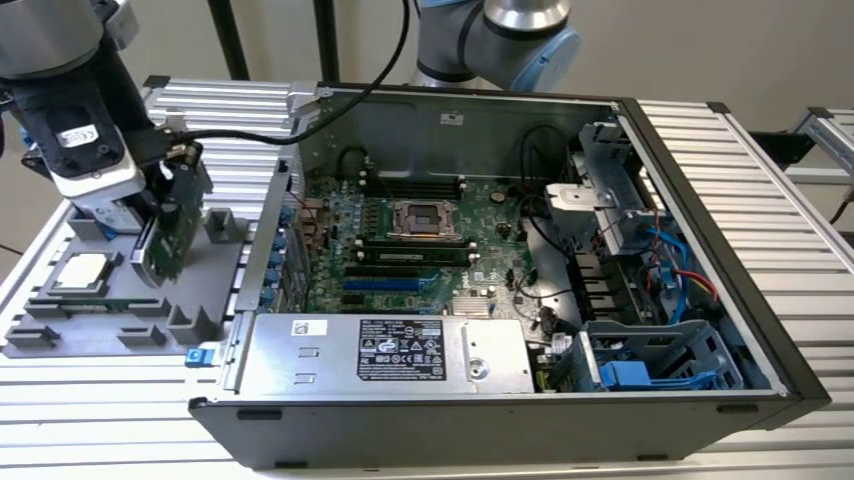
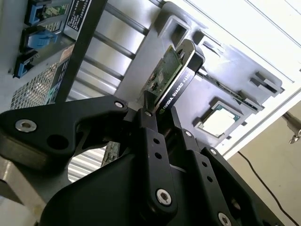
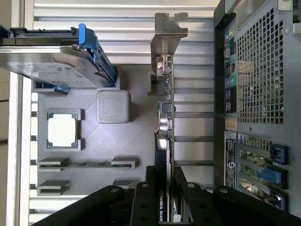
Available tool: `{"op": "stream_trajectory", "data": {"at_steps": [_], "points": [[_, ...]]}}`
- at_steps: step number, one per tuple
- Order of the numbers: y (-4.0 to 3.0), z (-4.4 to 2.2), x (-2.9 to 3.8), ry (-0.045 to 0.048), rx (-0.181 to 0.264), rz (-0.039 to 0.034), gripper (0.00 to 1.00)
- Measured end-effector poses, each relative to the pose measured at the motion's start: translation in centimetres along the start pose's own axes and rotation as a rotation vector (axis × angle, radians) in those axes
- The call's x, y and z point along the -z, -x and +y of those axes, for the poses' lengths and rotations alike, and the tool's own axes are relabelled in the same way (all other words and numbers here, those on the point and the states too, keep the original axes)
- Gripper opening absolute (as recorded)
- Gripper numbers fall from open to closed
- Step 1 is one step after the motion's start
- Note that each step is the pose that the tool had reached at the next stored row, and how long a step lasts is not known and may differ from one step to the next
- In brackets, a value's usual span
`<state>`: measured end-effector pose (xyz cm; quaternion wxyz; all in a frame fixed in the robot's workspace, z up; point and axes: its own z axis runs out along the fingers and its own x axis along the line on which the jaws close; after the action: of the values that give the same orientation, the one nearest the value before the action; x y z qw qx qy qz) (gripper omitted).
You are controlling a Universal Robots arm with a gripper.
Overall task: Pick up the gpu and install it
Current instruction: 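Pick up the gpu and move the gpu toward the slot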
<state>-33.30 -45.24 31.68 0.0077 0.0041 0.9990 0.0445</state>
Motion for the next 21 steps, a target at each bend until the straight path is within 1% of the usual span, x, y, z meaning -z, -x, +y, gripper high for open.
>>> {"op": "stream_trajectory", "data": {"at_steps": [11, 21], "points": [[0.02, 0.12, 1.39, 0.0, 0.0, 0.0, 0.0], [0.04, 0.22, 2.52, -0.0001, 0.0, 0.0, 0.0]]}}
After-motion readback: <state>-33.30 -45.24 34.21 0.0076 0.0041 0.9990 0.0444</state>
